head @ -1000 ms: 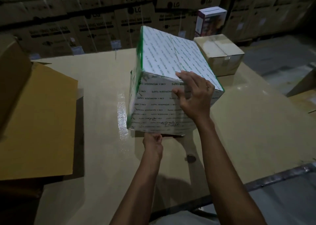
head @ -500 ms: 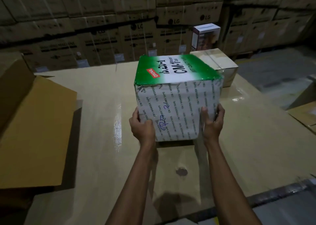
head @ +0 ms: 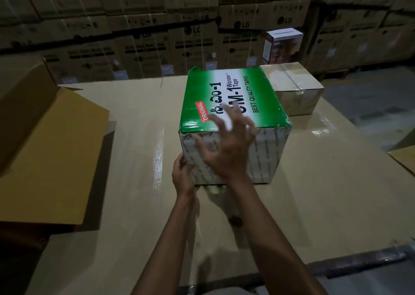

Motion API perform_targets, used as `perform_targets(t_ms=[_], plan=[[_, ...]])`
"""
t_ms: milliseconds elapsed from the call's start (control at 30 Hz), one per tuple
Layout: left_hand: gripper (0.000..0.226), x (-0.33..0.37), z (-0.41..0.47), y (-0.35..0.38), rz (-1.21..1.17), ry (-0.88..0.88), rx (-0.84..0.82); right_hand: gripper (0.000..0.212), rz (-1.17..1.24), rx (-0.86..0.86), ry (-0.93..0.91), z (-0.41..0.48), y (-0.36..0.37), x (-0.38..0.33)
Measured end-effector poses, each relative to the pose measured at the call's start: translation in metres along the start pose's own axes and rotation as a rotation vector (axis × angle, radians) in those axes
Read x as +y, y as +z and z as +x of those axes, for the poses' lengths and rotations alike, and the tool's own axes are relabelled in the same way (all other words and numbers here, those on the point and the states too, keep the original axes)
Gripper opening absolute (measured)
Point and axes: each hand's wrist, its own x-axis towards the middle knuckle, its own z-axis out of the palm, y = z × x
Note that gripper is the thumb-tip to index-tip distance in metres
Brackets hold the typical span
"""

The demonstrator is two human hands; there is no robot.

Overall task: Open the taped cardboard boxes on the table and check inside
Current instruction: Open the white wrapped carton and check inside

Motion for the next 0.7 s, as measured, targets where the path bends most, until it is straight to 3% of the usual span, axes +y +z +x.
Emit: perform_targets(t_ms=[67,200,333,500,600,700], plan=[[0.027,0.004,-0.007,0.0,-0.128,-0.087,0.048,0.051,-0.032,-0.154,-0.025,0.002,0.026,-0.03],[0.03,-0.002,0.004,-0.017,-0.298,-0.427,0.167,0.058,-0.182,-0.399,0.043,-0.008,0.068,-0.051],[0.044,0.001,-0.004,-0.017,-0.169,-0.696,0.102,0.069,-0.284,-0.482,0.03,-0.025,0.077,-0.041],[0.035,-0.004,-0.013,-0.004,-0.363,-0.659,0.036,0.075,-0.249,-0.421,0.1,-0.019,0.071,-0.041],[0.042,0.0,-0.017,0.011,-0.546,-0.702,0.047,0.083,-0.227,-0.37,0.27,0.003,0.064,-0.043],[0.05,0.003,-0.025,0.025,-0.626,-0.721,0.074,0.077,-0.22,-0.436,0.356,0.018,0.057,-0.026]])
